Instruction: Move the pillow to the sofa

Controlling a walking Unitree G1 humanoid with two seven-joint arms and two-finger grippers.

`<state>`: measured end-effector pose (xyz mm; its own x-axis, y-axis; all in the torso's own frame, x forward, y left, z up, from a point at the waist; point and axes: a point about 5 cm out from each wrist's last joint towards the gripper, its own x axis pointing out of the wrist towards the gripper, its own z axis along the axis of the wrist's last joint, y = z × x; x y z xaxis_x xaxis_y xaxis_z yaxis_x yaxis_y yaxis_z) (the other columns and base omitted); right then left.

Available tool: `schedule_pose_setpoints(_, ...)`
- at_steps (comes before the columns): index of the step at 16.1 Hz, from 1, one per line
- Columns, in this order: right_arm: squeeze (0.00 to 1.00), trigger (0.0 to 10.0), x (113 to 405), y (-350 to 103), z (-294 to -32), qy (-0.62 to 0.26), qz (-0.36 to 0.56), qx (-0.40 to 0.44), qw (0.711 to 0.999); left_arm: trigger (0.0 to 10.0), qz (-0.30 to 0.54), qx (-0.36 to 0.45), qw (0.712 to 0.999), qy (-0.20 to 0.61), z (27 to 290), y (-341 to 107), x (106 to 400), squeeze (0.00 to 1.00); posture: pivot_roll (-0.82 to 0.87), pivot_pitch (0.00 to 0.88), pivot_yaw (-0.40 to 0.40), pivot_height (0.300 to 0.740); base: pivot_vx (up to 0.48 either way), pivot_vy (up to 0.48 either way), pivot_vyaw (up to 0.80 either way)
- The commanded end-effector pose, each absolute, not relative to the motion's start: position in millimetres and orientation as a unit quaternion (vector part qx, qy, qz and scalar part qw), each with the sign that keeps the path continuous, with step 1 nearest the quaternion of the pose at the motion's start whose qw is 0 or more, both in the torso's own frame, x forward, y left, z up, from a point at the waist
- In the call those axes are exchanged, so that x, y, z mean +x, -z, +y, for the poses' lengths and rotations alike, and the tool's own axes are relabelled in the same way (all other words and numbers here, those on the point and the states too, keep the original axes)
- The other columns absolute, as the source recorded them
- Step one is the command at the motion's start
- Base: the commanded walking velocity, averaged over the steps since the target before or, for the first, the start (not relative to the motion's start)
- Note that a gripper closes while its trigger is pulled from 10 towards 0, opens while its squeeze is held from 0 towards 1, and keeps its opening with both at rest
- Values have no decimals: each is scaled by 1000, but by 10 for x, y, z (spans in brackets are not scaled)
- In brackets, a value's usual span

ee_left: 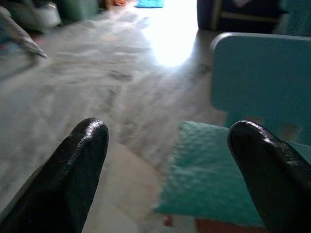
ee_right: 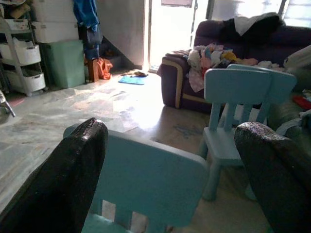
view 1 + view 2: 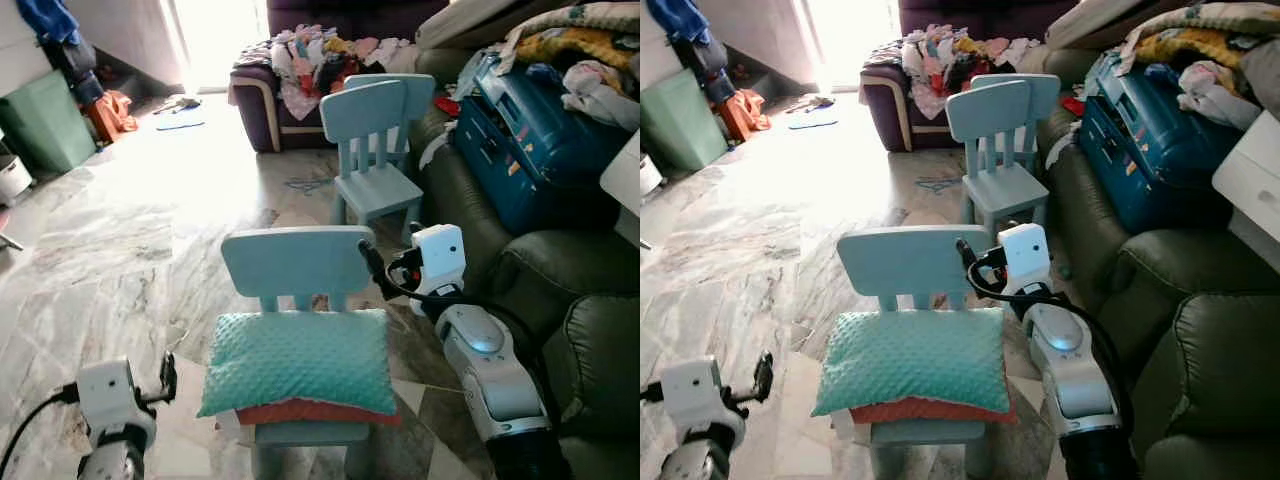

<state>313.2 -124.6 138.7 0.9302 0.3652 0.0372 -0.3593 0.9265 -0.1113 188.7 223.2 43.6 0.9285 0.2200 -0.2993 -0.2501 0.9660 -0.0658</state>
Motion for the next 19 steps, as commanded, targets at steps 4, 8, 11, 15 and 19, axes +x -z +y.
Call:
schedule_pose_setpoints(4,0,10000,3024,-1198,-1542,-114,16,-54,992,10000,141,-48,989,-19,2016,-500,1984,0,-137,46,60,740,0,0,0)
schedule_pose_setpoints(8,0,10000,2915,-1125,-1763,-91,33,-71,993,10000,130,-59,989,40,1840,-547,2057,0,-155,55,67,740,0,0,0)
schedule_pose_setpoints(11,0,10000,2831,-1080,-1808,-91,51,-82,991,10000,129,-55,990,29,1909,-549,2042,0,-147,53,56,740,0,0,0)
schedule_pose_setpoints(15,0,10000,2551,-1019,-1950,-83,81,-86,990,10000,126,-48,991,21,1970,-526,1913,0,-151,56,51,740,0,0,0)
schedule_pose_setpoints(19,0,10000,2625,-1070,-1913,-85,72,-80,991,10000,126,-40,991,28,1933,-521,1956,0,-156,44,48,740,0,0,0)
